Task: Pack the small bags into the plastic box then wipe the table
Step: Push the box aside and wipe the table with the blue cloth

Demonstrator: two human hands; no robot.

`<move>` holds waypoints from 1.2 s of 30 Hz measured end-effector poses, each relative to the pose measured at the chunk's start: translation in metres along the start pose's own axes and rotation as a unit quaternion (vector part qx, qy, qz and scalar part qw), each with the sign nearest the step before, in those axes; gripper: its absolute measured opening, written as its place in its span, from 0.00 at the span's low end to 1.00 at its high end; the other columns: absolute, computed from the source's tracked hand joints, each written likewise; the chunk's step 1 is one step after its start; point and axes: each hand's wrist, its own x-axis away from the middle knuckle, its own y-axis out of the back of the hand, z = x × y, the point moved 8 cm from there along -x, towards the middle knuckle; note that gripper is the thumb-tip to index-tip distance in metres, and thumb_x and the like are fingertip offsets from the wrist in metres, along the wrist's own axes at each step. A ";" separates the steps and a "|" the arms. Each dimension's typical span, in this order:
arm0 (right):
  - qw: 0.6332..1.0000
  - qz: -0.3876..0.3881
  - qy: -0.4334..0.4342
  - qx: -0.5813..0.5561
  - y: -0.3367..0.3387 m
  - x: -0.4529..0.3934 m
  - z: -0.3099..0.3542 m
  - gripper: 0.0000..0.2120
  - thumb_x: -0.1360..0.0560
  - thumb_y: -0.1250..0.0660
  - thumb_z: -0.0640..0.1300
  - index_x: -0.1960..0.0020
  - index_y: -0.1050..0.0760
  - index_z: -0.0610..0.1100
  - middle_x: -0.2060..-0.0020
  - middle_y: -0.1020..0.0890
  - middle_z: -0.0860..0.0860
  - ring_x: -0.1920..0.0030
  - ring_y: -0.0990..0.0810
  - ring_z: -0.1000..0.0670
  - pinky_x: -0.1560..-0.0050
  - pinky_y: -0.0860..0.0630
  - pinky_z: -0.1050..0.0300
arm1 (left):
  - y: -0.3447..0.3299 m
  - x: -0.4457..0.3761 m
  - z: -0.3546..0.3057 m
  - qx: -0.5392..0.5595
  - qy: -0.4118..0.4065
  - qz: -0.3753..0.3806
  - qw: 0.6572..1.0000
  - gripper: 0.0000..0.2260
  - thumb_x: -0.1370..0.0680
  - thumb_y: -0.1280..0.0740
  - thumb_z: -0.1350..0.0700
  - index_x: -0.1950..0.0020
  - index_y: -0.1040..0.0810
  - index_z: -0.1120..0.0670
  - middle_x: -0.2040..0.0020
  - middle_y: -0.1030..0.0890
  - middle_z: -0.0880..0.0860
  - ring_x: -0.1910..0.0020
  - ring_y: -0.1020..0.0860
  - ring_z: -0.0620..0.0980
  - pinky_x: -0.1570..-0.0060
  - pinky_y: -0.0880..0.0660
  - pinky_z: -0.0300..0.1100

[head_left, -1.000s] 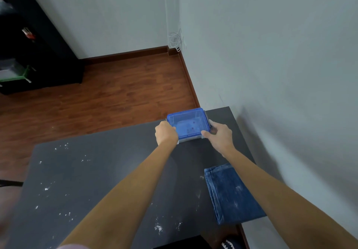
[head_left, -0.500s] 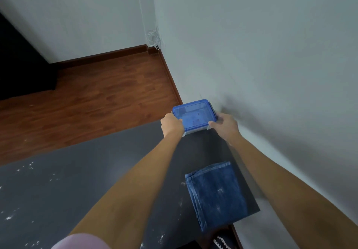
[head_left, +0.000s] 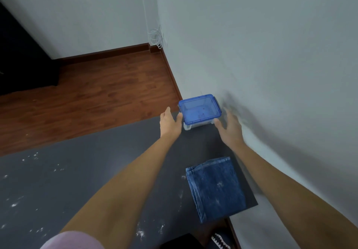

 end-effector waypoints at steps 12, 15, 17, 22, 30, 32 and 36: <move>0.934 0.091 0.114 0.327 -0.090 0.168 -0.061 0.37 0.25 0.61 0.72 0.22 0.43 0.56 0.20 0.45 0.44 0.21 0.49 0.36 0.27 0.47 0.30 | 0.245 0.129 0.201 -0.074 -0.052 -0.264 0.960 0.18 0.18 0.41 0.55 0.29 0.32 0.58 0.30 0.33 0.60 0.31 0.33 0.59 0.33 0.34 0.53; 0.934 0.070 0.044 0.349 -0.088 0.166 -0.065 0.38 0.28 0.56 0.73 0.22 0.43 0.57 0.22 0.41 0.42 0.24 0.44 0.32 0.30 0.45 0.25 | 0.305 0.194 0.274 -0.103 -0.004 -0.350 0.931 0.17 0.19 0.39 0.59 0.31 0.31 0.62 0.30 0.33 0.64 0.31 0.34 0.63 0.32 0.35 0.57; 0.943 0.038 -0.030 0.330 -0.089 0.165 -0.065 0.39 0.29 0.59 0.75 0.22 0.48 0.59 0.21 0.45 0.41 0.23 0.48 0.30 0.29 0.49 0.23 | 0.333 0.239 0.323 -0.135 0.049 -0.399 0.905 0.18 0.20 0.39 0.60 0.30 0.32 0.63 0.29 0.35 0.66 0.29 0.36 0.65 0.31 0.37 0.58; 0.953 0.011 -0.037 0.301 -0.170 0.208 0.007 0.33 0.23 0.50 0.69 0.21 0.49 0.59 0.21 0.48 0.39 0.24 0.52 0.28 0.30 0.53 0.22 | 0.332 0.302 0.425 -0.192 0.230 -0.303 0.905 0.26 0.17 0.47 0.49 0.22 0.46 0.59 0.21 0.49 0.60 0.22 0.52 0.60 0.27 0.51 0.63; 0.847 0.210 0.371 0.316 -0.350 0.383 0.131 0.25 0.20 0.48 0.61 0.24 0.43 0.63 0.22 0.40 0.46 0.22 0.45 0.35 0.29 0.42 0.28 | 0.311 0.302 0.444 -0.242 0.259 -0.226 0.908 0.30 0.18 0.54 0.42 0.21 0.55 0.57 0.20 0.56 0.58 0.22 0.59 0.57 0.27 0.57 0.64; 0.828 0.220 0.407 0.318 -0.321 0.377 0.104 0.24 0.20 0.49 0.60 0.24 0.43 0.63 0.21 0.40 0.48 0.22 0.45 0.37 0.28 0.41 0.30 | 0.312 0.301 0.445 -0.242 0.250 -0.228 0.909 0.31 0.19 0.54 0.41 0.21 0.55 0.57 0.20 0.56 0.58 0.22 0.59 0.58 0.27 0.57 0.65; 0.885 0.121 0.243 0.379 -0.202 0.297 0.006 0.28 0.21 0.56 0.64 0.24 0.41 0.59 0.22 0.39 0.44 0.24 0.42 0.33 0.31 0.39 0.26 | 0.310 0.300 0.446 -0.244 0.250 -0.225 0.910 0.31 0.19 0.54 0.41 0.21 0.55 0.57 0.20 0.55 0.58 0.22 0.58 0.58 0.27 0.57 0.65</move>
